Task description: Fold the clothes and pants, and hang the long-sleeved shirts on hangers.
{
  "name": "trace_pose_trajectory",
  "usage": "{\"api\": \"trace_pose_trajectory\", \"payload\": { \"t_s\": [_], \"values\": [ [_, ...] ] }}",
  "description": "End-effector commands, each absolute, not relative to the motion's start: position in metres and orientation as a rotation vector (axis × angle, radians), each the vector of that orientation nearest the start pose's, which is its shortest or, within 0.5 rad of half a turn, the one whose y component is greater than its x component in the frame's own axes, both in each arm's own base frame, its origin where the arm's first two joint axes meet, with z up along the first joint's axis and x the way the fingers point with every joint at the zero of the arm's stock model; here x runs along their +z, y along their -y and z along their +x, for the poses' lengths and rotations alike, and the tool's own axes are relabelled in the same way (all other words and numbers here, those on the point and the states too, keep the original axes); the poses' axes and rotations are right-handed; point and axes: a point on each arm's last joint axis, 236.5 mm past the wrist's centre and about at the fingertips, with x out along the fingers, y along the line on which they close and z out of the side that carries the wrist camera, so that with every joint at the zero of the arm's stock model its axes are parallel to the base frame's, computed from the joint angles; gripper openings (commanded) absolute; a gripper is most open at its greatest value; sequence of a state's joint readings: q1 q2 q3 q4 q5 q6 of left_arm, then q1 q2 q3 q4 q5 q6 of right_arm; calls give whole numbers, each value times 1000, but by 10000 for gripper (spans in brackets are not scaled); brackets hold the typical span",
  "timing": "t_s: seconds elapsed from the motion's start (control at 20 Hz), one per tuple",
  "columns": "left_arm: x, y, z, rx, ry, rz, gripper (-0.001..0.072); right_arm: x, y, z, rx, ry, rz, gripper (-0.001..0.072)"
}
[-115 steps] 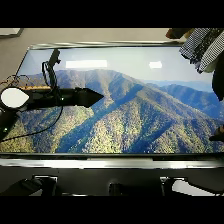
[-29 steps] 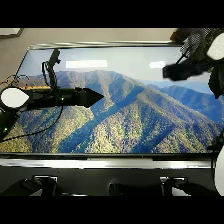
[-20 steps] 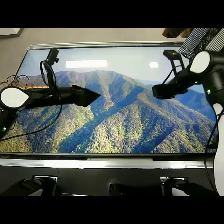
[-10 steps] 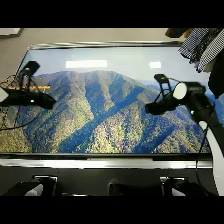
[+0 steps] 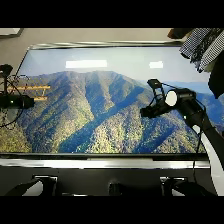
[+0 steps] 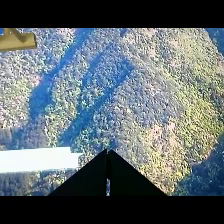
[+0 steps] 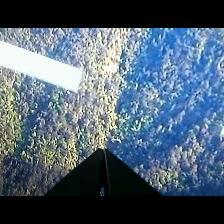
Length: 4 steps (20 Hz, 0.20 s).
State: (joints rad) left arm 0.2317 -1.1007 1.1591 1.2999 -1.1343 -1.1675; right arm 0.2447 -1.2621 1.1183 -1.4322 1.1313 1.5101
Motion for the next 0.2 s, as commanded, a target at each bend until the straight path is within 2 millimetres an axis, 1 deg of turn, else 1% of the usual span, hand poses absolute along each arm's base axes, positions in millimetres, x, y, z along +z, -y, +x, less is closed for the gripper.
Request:
{"api": "trace_pose_trajectory", "payload": {
  "t_s": [0.0, 0.15],
  "values": [
    [85, -37, 382, -143, -1017, 2, 18, 3, -121, 359, 320, -1271, -79, 18],
    [85, -37, 382, -143, -1017, 2, 18, 3, -121, 359, 320, -1271, -79, 18]
  ]
}}
